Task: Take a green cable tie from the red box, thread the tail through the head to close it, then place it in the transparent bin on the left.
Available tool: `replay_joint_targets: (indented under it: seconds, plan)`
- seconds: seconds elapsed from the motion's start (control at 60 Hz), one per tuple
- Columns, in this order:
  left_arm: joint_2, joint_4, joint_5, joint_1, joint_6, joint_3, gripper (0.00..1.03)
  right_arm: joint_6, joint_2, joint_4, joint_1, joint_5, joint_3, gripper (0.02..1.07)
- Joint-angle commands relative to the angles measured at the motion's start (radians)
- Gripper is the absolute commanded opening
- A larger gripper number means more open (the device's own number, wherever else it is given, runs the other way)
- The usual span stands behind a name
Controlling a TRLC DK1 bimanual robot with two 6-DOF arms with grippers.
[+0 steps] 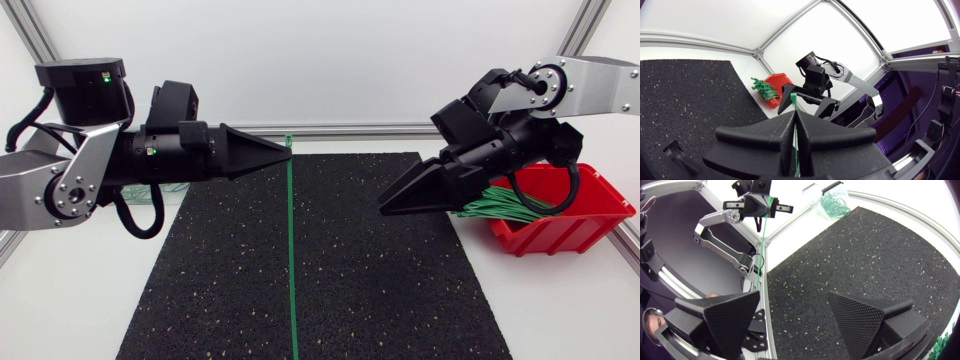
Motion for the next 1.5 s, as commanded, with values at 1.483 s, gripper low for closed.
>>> replay_joint_targets:
  seconds: [1.483]
  plan:
    - [-0.011,-0.303,0.212,0.147,-0.140,0.089,0.04,-0.252,-0.485,0.837,0.328,0.740,-0.433,1.02]
